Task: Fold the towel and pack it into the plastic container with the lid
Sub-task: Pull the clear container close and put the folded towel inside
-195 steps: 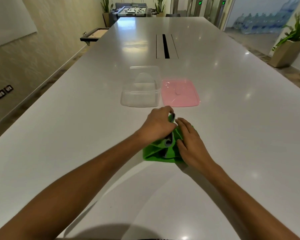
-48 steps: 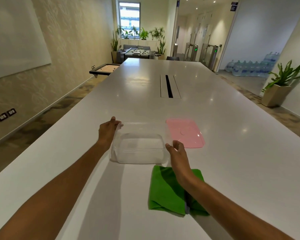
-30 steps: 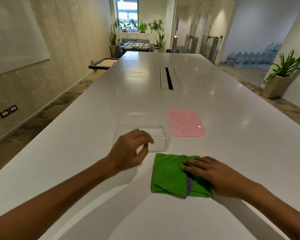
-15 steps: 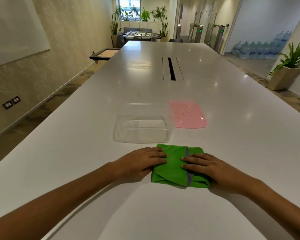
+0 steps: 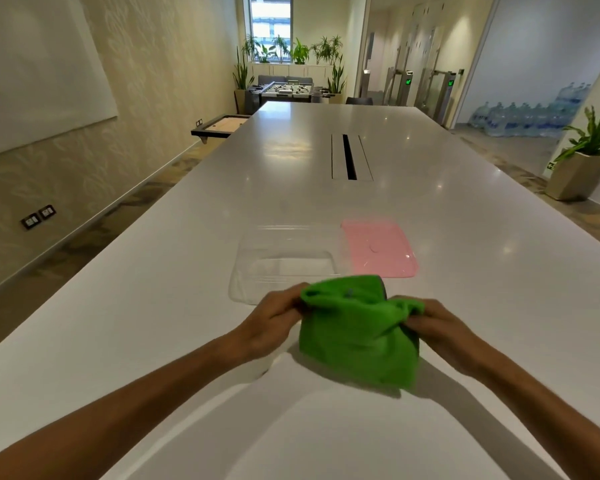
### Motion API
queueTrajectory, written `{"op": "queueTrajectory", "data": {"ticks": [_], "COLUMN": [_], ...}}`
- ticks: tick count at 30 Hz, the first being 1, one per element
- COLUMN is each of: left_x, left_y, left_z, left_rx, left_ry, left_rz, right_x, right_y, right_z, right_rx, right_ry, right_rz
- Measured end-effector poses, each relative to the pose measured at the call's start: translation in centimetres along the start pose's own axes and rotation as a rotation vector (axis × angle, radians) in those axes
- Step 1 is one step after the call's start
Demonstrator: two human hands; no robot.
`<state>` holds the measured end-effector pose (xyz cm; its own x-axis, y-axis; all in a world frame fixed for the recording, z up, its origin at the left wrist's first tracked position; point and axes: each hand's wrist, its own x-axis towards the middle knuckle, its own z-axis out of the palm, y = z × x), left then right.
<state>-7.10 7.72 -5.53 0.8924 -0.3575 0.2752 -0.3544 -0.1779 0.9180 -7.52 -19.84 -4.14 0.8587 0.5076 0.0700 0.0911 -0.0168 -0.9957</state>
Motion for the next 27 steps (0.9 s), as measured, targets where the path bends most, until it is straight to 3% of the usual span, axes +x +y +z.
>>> {"op": "queueTrajectory", "data": {"ticks": [5,10,20,27], "left_x": [2.7,5.9,9.1,10.9], "left_y": [3.6,5.8,2.9,0.6], "left_z": [-1.0,-3.8,-7.3,-6.7], "left_rx": [-0.265,-0.467,-0.292,0.113], "left_ry": [0.285,0.371,0.437,0.417], "left_rz": [-0.242,-0.441,-0.752,-0.765], "right_x": [4.5,9.9,16.6,18.1], "right_y": [-3.6,-5.7,-5.7,-5.7], "right_z": [1.0,1.7,3.1,4.1], "right_rx": [0.346,0.452,0.351,0.083], "right_ry": [0.064,0.221,0.298,0.389], "right_rz": [0.114,0.316,0.542,0.582]}}
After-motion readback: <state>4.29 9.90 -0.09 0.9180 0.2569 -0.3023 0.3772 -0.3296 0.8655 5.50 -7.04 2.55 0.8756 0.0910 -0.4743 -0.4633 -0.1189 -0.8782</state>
